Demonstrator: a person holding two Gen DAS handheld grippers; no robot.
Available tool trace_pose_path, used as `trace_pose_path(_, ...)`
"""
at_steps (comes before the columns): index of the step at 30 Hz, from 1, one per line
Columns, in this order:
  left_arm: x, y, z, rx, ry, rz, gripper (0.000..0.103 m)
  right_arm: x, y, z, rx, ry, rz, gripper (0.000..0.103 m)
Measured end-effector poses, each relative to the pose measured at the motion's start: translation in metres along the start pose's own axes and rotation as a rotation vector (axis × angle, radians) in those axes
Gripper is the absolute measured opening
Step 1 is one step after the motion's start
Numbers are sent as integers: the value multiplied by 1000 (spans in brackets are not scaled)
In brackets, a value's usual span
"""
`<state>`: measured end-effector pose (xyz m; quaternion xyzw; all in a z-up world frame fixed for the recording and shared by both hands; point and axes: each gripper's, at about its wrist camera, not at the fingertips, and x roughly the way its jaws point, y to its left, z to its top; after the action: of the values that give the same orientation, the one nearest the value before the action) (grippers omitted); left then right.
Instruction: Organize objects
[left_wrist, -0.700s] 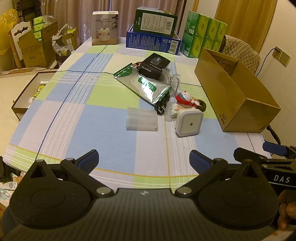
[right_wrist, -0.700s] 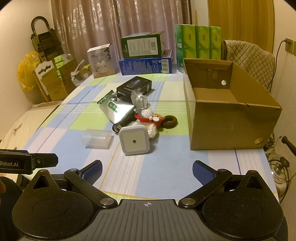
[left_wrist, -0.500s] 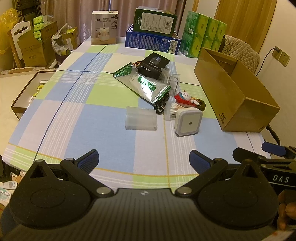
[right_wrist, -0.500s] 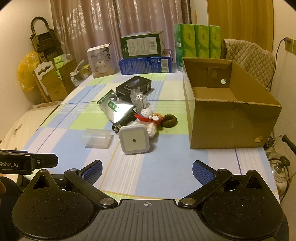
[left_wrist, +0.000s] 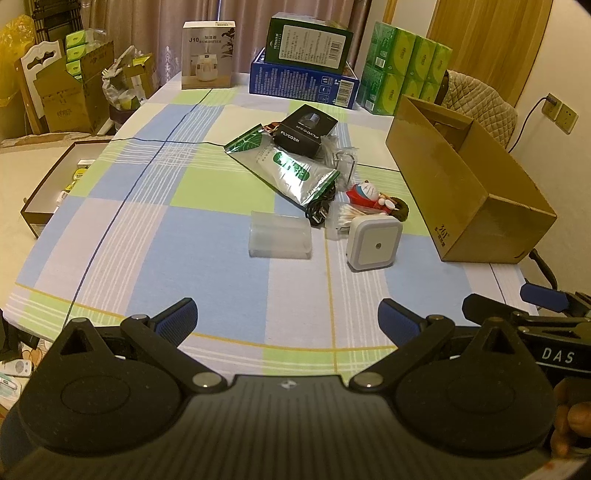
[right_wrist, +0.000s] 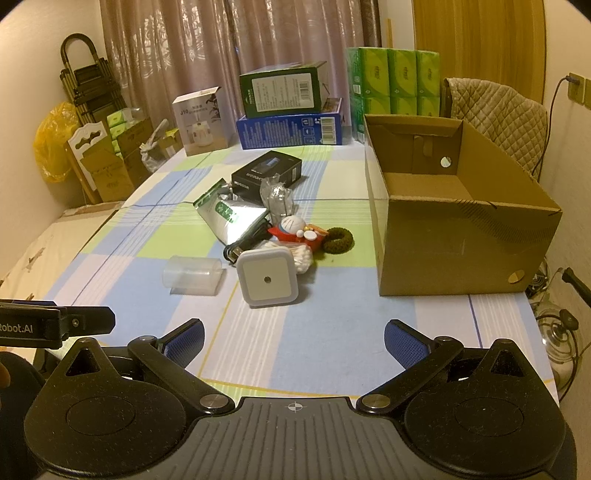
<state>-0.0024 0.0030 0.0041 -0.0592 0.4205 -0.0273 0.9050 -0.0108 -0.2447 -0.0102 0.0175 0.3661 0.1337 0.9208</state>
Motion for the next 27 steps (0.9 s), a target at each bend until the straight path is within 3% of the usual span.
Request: trace_pose_path(27,3,0,2,2,-3,-26,102,5,-1,-5,-5,-7,3,101)
